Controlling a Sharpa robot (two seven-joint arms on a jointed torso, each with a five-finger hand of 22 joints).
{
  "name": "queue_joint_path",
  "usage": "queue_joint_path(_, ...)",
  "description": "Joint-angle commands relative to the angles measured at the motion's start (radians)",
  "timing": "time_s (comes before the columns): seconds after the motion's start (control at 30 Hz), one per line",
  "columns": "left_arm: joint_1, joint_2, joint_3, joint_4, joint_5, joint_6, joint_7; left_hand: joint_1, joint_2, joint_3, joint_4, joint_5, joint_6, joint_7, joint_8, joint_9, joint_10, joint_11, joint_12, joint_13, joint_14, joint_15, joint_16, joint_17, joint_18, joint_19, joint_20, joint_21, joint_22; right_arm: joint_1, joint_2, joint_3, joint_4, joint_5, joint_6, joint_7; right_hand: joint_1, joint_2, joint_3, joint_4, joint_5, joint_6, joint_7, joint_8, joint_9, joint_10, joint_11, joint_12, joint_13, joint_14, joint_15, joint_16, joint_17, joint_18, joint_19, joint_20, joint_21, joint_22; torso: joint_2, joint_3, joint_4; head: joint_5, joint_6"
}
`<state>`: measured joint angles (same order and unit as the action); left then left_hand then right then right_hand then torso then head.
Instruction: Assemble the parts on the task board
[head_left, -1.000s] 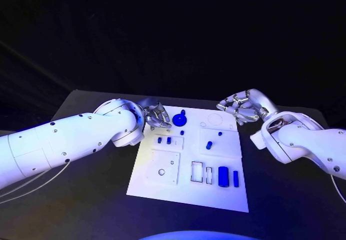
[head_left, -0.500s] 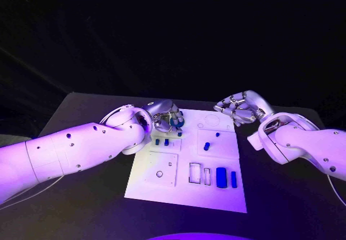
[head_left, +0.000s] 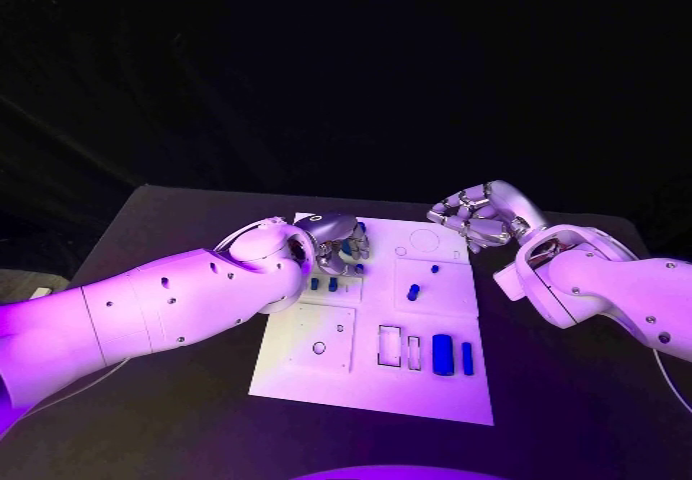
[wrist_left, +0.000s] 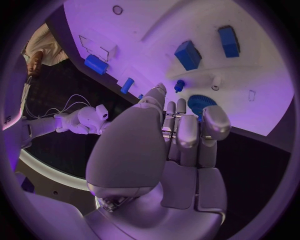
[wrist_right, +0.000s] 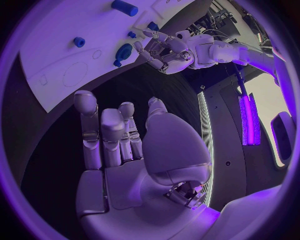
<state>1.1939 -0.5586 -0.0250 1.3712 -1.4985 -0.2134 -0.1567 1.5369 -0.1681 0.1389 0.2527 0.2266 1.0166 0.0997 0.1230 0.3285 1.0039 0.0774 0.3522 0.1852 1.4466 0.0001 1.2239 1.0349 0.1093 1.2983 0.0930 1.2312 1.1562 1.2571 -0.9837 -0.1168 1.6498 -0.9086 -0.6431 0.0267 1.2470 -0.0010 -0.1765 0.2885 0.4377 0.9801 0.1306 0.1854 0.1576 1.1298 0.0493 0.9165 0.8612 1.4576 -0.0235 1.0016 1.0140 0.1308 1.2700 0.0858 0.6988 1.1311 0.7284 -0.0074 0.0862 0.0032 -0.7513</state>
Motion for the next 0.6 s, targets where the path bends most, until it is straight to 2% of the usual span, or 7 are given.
queue_joint_path(0.03, -0.002, 0.014, 0.001, -0.015, -0.046, 0.050, -0.004, 0.014, 0.005, 0.002, -0.005, 0.005, 0.008, 0.001, -0.006, -0.005, 0.008, -0.001, -0.009, -0.007, 0.011, -0.001, 0.010, 0.006, -0.013, 0.016, 0.001, 0.015, 0.017, -0.001, 0.002, 0.000, 0.001, -0.005, 0.002, 0.012, 0.008, -0.001, -0.006, -0.001, 0.003, -0.005, 0.000, 0.004, 0.001, -0.005, -0.001, 0.005, -0.001, 0.004, -0.001, -0.005, 0.001, 0.017, 0.007, -0.002, -0.004, 0.001, 0.001, -0.0001, -0.0006, 0.000, 0.001)
queue_joint_path(0.27, -0.006, 0.040, 0.001, -0.049, -0.053, 0.039, -0.007, 0.032, 0.018, 0.025, -0.009, 0.006, 0.019, 0.012, -0.013, -0.020, 0.027, -0.001, -0.022, -0.023, 0.018, -0.001, 0.027, 0.015, -0.019, 0.037, 0.000, 0.045, 0.051, -0.001, 0.003, 0.000, 0.001, -0.005, 0.002, 0.012, 0.008, -0.001, -0.006, -0.001, 0.003, -0.005, 0.000, 0.004, 0.001, -0.005, -0.001, 0.005, -0.001, 0.004, -0.001, -0.005, 0.001, 0.017, 0.007, -0.002, -0.004, 0.001, 0.001, -0.0003, -0.0012, -0.002, 0.001)
queue_joint_path(0.6, -0.007, 0.055, 0.002, -0.076, -0.053, 0.049, -0.015, 0.045, 0.026, 0.063, -0.009, 0.007, 0.041, 0.020, -0.019, -0.036, 0.064, -0.008, -0.038, -0.039, 0.021, -0.007, 0.036, 0.013, -0.026, 0.056, -0.004, 0.076, 0.087, -0.001, 0.004, 0.000, 0.000, -0.005, 0.003, 0.012, 0.008, -0.001, -0.006, -0.001, 0.003, -0.005, 0.000, 0.004, 0.001, -0.005, -0.001, 0.005, -0.001, 0.004, -0.001, -0.005, 0.001, 0.017, 0.007, -0.002, -0.004, 0.001, 0.000, 0.0001, 0.0009, -0.003, 0.000)
